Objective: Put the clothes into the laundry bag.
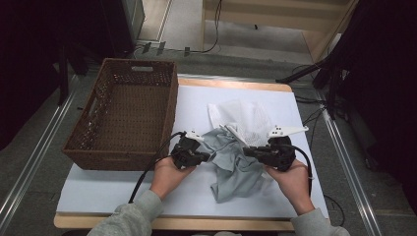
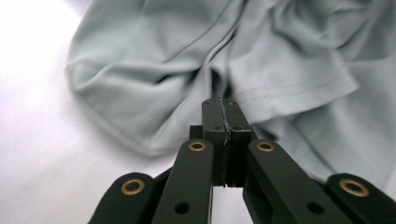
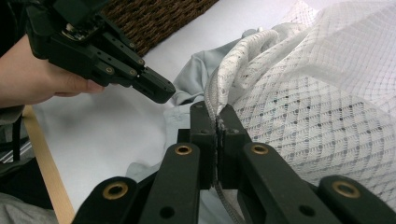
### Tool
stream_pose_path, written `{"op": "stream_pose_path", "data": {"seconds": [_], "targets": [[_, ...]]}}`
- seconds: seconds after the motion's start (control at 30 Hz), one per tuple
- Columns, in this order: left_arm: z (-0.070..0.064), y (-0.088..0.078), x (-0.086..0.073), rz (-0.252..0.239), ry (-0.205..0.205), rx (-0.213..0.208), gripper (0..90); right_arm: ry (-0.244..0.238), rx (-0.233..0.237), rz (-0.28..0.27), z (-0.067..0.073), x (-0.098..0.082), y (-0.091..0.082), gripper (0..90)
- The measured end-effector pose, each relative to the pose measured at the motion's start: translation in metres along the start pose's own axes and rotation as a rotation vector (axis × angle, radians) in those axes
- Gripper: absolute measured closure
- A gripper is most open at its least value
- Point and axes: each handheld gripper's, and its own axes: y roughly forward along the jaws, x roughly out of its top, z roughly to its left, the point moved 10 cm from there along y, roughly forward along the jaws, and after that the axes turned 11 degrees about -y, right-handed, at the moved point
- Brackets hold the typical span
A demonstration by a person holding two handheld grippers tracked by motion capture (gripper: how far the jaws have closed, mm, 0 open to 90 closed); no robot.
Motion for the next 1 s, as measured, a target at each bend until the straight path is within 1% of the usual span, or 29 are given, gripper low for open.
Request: {"op": "stream_pose_path", "data": {"seconds": [0.03,0.13,0.17,0.2,0.27,0.3,0.33,0.37,0.43,0.47,0.5,0.53,0.63,0.7,0.77,0.87,0.93,1.0], "targets": [[0.003,0.000,-0.001,0.002,-0.009,0.016,90.0,-0.001,0.001,0.001,0.000,0.000,0.000,88.7],[0.005,0.003,-0.008,0.022,0.018,0.034,90.0,-0.003,0.002,0.000,0.000,0.000,0.001,88.7],[0.005,0.004,-0.010,0.022,0.010,0.030,90.0,-0.003,0.002,0.000,0.000,0.000,0.000,88.7],[0.008,0.004,-0.012,0.022,0.001,0.038,90.0,-0.001,0.002,0.001,0.000,0.000,0.000,88.7],[0.011,0.002,-0.015,0.024,-0.020,0.032,90.0,0.000,0.003,0.000,0.000,0.000,-0.001,88.7],[0.011,0.003,-0.017,0.031,-0.025,0.038,90.0,-0.001,0.004,0.000,-0.001,0.000,-0.001,88.7],[0.012,0.004,-0.019,0.042,-0.018,0.042,90.0,-0.002,0.004,-0.001,-0.001,0.000,-0.001,88.7],[0.013,0.006,-0.020,0.046,-0.015,0.058,90.0,-0.001,0.005,0.001,-0.001,0.000,-0.001,88.7],[0.015,0.010,-0.020,0.040,-0.019,0.075,90.0,-0.001,0.006,0.001,-0.001,0.000,-0.001,88.7],[0.016,0.011,-0.018,0.028,-0.019,0.081,90.0,-0.001,0.006,0.002,0.000,0.000,-0.001,88.7],[0.015,0.012,-0.017,0.029,-0.018,0.081,90.0,-0.001,0.006,0.001,0.000,0.000,-0.001,88.7],[0.014,0.014,-0.016,0.027,-0.024,0.072,90.0,0.001,0.006,0.002,0.000,0.000,-0.001,88.7],[0.012,0.020,-0.010,0.020,-0.044,0.064,90.0,0.001,0.008,0.004,-0.001,0.000,0.000,88.7],[0.010,0.025,-0.005,0.017,-0.042,0.061,90.0,0.002,0.007,0.005,-0.001,0.000,0.000,88.7],[0.008,0.028,0.002,-0.004,-0.046,0.058,90.0,0.002,0.005,0.004,-0.001,0.000,0.000,88.7],[0.003,0.031,0.014,-0.029,-0.066,0.034,90.0,0.002,0.005,0.002,-0.001,0.000,0.001,88.7],[-0.002,0.034,0.020,-0.032,-0.062,0.023,90.0,0.002,0.004,0.003,-0.002,0.000,0.001,88.7],[-0.010,0.033,0.026,-0.041,-0.035,0.018,90.0,0.000,0.002,0.002,-0.002,0.000,0.001,88.7]]}}
